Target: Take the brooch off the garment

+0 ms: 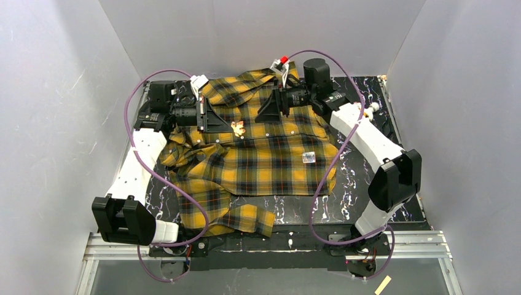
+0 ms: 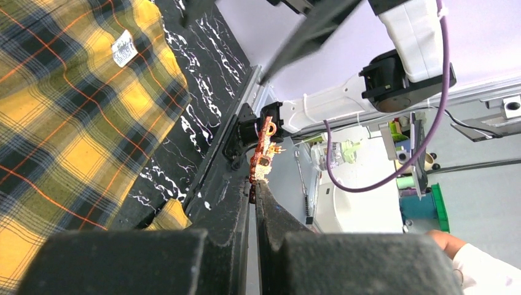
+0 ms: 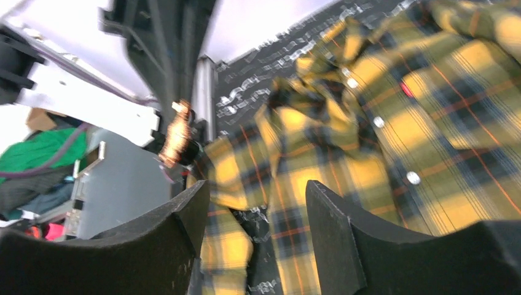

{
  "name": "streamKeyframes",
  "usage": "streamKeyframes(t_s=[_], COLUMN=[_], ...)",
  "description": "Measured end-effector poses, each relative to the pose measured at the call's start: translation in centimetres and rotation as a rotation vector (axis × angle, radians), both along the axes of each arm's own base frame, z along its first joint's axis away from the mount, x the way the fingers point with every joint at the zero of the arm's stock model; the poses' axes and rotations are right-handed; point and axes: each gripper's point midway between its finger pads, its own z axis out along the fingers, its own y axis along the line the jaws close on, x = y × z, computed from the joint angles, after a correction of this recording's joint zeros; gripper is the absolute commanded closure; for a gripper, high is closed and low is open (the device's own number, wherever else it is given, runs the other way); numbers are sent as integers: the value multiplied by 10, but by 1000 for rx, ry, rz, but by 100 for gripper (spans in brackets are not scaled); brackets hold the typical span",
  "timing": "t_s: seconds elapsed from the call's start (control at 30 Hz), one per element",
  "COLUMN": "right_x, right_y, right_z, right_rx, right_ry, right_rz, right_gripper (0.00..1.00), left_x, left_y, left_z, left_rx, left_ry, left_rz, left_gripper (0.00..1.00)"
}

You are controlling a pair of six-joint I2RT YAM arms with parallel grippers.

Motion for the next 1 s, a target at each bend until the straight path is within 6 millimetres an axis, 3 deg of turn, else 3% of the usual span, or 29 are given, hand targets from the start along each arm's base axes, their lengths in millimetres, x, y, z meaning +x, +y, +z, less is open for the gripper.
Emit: streamKeyframes(t_s=[0.13, 0.43, 0.7, 1.0], right_x=[7, -32, -41, -48], right_y=[-14, 11, 14, 19], right_z=[-22, -33, -28, -2], right_rx=[-74, -103, -86, -35], right_ry=[-7, -41, -49, -42], right_rz=[-31, 90, 130, 156], right_gripper=[25, 19, 19, 19], left_x=[-2, -4, -4, -10], left_y=[0, -1, -2, -9], left_z=[5, 9, 9, 8], left_rx=[-12, -19, -18, -13], left_ry=[-3, -8, -9, -11], left_rz=[-13, -21, -26, -54], left_gripper=[100, 100, 100, 100])
